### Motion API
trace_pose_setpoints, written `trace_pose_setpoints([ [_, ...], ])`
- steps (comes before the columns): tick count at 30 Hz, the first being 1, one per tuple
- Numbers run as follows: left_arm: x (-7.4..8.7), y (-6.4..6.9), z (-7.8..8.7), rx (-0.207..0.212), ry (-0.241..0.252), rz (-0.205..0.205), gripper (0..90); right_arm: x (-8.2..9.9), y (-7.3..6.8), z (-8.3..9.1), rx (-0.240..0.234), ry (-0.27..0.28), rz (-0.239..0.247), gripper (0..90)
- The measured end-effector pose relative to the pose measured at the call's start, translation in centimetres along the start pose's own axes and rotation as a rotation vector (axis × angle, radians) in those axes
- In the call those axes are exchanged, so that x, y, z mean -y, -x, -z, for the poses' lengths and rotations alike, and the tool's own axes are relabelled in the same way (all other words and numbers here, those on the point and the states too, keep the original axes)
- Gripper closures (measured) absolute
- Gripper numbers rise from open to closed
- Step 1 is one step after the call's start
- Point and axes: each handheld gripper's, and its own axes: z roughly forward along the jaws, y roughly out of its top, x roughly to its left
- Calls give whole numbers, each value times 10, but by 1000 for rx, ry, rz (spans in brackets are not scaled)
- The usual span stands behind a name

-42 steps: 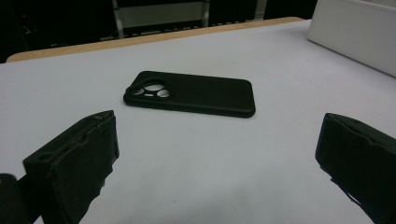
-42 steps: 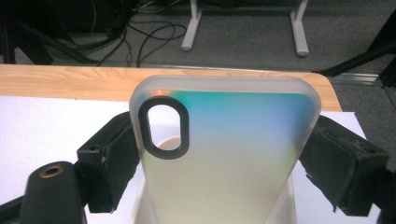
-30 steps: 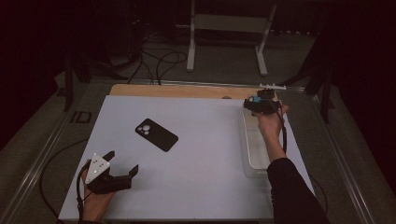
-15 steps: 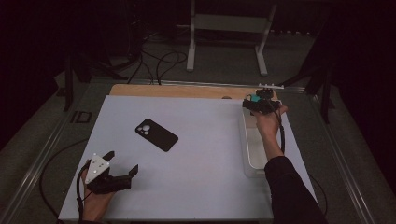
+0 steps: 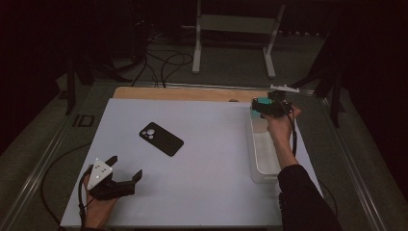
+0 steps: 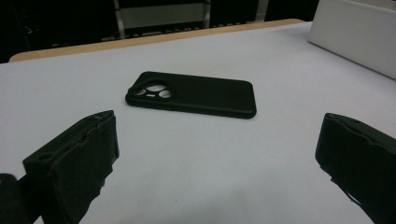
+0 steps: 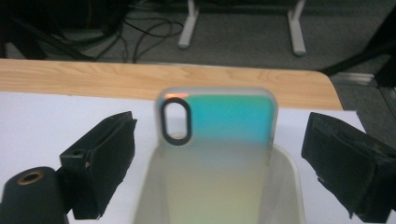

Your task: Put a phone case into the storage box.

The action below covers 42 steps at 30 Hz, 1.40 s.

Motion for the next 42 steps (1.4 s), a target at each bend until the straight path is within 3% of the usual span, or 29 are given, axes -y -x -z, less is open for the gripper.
trace_pose_setpoints([
  [18, 0, 1, -1, -1, -4, -2, 0, 15, -10, 59, -155, 99, 86, 99],
  [35, 0, 1, -1, -3, -10, -3, 0, 50, -32, 111, -327, 176, 162, 99],
  [42, 0, 1, -1, -5, -8, 0, 0, 65, -36, 123, -379, 197, 178, 99],
])
